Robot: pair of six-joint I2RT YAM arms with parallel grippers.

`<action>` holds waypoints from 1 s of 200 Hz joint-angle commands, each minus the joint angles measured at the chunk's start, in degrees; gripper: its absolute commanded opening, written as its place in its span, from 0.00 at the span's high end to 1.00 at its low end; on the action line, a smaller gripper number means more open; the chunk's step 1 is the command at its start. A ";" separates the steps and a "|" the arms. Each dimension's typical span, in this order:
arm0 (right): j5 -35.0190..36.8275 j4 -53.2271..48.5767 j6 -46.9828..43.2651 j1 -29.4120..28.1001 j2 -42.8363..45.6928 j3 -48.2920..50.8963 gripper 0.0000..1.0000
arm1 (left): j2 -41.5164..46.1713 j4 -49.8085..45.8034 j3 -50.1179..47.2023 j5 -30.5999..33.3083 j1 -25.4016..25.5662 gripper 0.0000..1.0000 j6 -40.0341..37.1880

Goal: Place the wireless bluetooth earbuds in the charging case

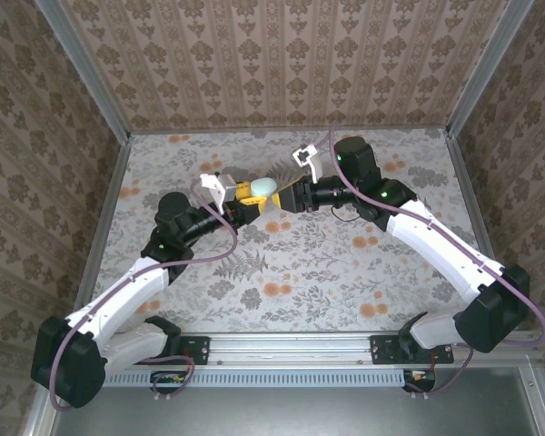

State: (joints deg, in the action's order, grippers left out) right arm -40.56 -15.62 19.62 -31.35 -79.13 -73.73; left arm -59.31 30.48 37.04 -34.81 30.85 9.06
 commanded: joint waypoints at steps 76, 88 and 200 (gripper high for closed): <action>5.99 -0.11 -0.38 -0.02 -2.34 -3.25 0.57 | 0.16 2.22 2.95 -5.30 0.61 0.71 1.05; 5.82 0.29 0.17 0.06 -2.43 -3.67 0.57 | 0.16 1.89 2.95 -5.36 0.61 0.71 0.84; 5.72 4.72 5.18 0.77 -3.45 -5.04 0.55 | 0.93 1.38 2.69 -5.22 1.03 0.71 0.72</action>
State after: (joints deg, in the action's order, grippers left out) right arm -37.65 -13.47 22.94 -30.89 -80.88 -77.01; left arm -59.53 29.52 37.65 -35.86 30.68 9.47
